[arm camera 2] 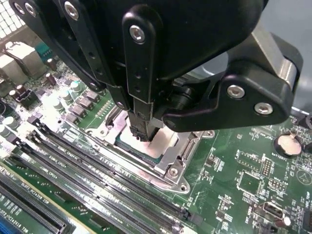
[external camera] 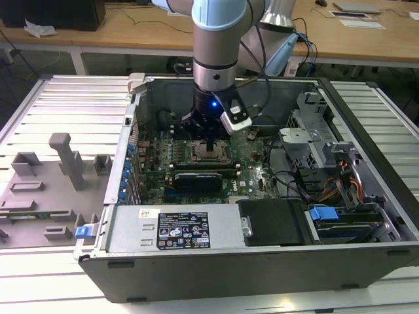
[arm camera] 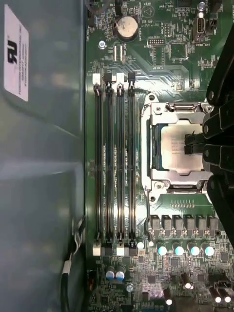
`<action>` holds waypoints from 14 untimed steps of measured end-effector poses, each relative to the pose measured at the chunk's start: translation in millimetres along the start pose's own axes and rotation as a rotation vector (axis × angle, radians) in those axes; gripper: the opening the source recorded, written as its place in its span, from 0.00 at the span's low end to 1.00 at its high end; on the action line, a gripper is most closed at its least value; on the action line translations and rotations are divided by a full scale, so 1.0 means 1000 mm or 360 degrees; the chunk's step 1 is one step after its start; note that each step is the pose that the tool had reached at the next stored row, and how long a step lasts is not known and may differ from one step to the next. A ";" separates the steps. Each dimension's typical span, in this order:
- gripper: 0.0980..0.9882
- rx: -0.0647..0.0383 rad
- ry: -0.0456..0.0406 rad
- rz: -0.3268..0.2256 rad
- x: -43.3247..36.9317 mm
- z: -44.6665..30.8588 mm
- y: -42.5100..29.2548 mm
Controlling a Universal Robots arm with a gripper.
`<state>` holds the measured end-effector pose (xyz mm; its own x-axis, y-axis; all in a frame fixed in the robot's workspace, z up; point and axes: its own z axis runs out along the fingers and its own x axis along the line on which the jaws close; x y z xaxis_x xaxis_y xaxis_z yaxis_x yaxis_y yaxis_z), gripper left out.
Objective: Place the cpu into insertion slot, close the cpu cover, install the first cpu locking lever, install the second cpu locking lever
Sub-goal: 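Close the cpu cover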
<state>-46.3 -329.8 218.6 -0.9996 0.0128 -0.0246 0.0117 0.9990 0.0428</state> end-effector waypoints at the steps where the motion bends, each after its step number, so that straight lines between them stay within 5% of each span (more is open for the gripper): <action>1: 0.01 0.0000 0.0000 0.0000 -0.0001 -0.0014 0.0003; 10: 0.01 0.0000 0.0000 0.0000 -0.0009 -0.0354 0.0048; 14: 0.01 0.0000 0.0000 0.0000 -0.0010 -0.0386 0.0052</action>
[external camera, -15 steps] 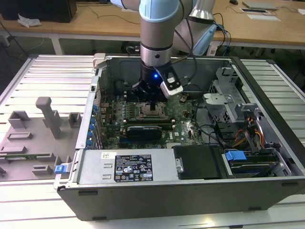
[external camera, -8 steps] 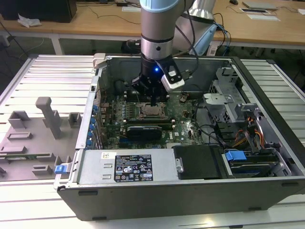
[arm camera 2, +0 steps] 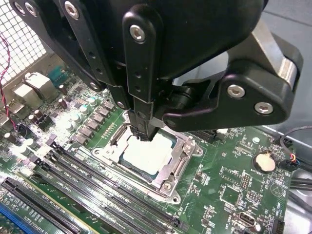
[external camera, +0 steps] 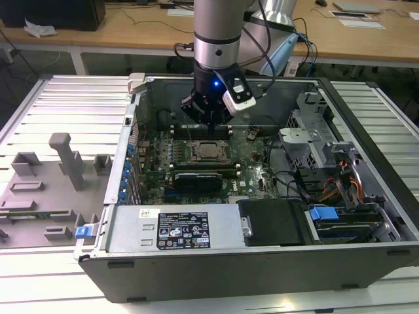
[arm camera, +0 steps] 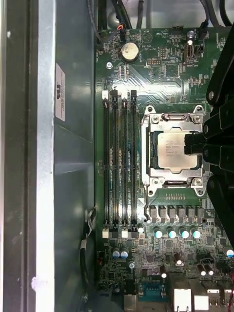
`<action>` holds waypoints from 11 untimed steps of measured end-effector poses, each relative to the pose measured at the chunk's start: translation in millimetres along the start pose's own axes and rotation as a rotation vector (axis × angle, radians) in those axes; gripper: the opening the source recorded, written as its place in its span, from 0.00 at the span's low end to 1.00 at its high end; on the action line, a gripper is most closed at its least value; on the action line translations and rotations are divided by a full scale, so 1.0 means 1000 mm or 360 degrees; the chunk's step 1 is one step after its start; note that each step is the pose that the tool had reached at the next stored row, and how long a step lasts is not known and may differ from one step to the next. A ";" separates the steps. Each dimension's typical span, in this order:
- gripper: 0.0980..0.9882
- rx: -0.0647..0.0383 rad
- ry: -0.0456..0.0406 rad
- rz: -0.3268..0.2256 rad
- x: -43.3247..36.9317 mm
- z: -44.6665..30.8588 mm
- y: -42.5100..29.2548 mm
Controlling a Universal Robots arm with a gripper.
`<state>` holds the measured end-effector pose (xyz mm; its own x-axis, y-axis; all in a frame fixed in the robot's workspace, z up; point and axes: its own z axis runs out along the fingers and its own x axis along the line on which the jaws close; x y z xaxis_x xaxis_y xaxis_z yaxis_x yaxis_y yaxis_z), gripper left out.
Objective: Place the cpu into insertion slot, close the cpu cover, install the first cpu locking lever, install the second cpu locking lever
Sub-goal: 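Close the cpu cover, then install the first cpu locking lever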
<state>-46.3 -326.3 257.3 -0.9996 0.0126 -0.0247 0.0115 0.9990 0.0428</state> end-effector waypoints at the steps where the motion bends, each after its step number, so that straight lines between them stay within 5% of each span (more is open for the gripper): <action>1: 0.01 0.0000 0.0000 0.0000 0.0000 -0.0001 0.0000; 11: 0.01 0.0000 0.0000 0.0000 0.0000 -0.0003 0.0000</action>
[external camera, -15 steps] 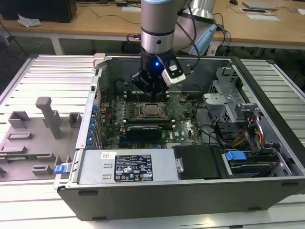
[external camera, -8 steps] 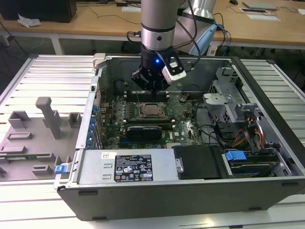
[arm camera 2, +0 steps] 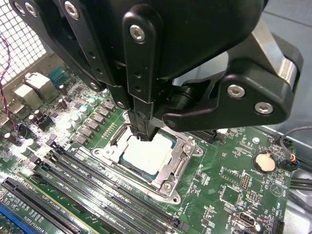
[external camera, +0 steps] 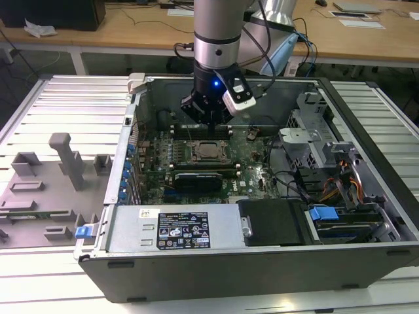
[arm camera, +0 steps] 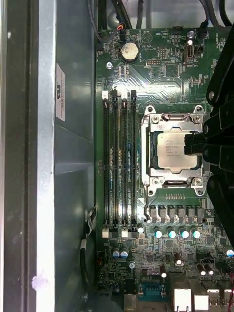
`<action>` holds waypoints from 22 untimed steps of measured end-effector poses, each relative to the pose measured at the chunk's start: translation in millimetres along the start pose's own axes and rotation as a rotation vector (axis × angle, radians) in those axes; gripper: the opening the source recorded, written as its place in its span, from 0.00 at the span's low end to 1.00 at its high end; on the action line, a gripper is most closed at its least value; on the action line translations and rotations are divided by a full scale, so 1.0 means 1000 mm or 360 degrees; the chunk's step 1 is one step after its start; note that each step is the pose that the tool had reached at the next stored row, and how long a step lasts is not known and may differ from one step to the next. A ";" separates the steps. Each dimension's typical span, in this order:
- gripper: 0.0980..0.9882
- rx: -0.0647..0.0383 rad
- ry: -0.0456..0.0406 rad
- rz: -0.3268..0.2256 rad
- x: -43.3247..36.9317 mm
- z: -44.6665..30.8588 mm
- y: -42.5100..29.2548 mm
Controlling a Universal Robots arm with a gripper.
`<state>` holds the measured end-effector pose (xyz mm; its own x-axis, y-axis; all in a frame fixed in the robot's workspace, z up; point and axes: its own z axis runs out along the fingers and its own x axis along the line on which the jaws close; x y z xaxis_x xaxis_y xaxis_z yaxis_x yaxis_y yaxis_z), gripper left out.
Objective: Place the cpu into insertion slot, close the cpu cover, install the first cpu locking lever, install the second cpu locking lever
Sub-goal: 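Install the first cpu locking lever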
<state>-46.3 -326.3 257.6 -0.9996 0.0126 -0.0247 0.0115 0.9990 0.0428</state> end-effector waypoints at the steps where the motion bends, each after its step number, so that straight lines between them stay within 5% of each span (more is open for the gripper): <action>1: 0.01 0.0000 0.0000 0.0000 0.0000 0.0000 0.0000; 3: 0.01 0.0000 0.0000 0.0000 0.0076 -0.0002 -0.0001; 6: 0.01 0.0000 -0.0002 0.0000 0.0299 -0.0008 -0.0003; 12: 0.01 -0.0001 -0.0005 0.0000 0.0559 -0.0014 -0.0006; 14: 0.01 -0.0013 -0.0006 0.0000 0.0605 -0.0016 -0.0007; 22: 0.01 -0.0313 -0.0004 0.0008 0.0701 -0.0018 -0.0008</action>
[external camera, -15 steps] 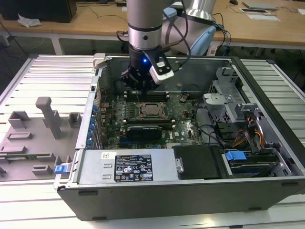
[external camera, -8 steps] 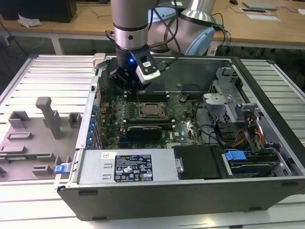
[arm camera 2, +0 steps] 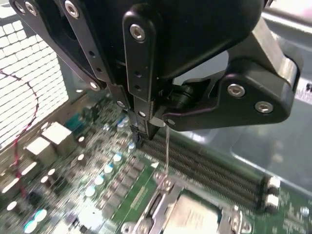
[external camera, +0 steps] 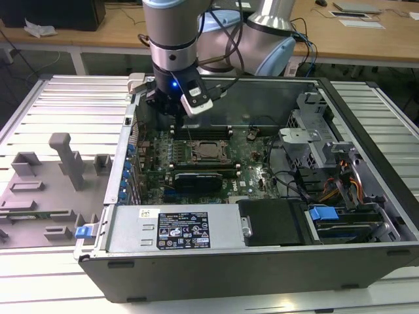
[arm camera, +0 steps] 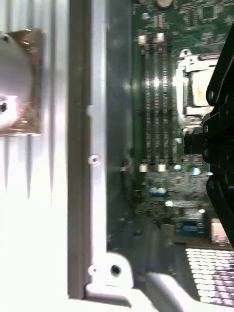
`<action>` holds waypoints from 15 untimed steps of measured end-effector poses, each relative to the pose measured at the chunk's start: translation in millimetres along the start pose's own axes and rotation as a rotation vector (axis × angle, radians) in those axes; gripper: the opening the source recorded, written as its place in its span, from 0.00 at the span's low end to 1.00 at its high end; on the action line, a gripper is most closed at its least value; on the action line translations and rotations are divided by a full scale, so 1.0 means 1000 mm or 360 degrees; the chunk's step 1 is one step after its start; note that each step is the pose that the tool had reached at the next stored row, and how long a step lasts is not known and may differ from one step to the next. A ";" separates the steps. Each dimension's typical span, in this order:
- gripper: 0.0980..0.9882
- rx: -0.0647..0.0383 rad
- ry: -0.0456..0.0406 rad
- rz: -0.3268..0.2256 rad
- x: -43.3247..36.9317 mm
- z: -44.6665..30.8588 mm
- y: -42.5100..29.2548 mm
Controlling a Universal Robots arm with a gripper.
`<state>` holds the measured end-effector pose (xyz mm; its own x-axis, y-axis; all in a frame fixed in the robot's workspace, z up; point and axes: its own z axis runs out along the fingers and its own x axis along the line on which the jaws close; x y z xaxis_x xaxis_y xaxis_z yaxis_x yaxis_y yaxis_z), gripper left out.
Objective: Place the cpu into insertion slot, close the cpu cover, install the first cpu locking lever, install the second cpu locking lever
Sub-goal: 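Install the first cpu locking lever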
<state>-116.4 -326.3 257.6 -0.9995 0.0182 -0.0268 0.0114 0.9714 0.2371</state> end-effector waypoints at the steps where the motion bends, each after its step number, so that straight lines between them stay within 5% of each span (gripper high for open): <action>1: 0.01 -0.0003 0.0000 0.0000 0.0000 0.0000 0.0000; 5: 0.01 -0.0033 0.0000 0.0001 0.0000 0.0000 0.0000; 11: 0.01 -0.0043 0.0001 0.0001 -0.0026 0.0001 0.0000; 15: 0.01 -0.0043 0.0002 0.0001 -0.0261 0.0008 0.0003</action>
<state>-90.2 -326.3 257.6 -0.9995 0.0188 -0.0254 0.0114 0.9647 0.2631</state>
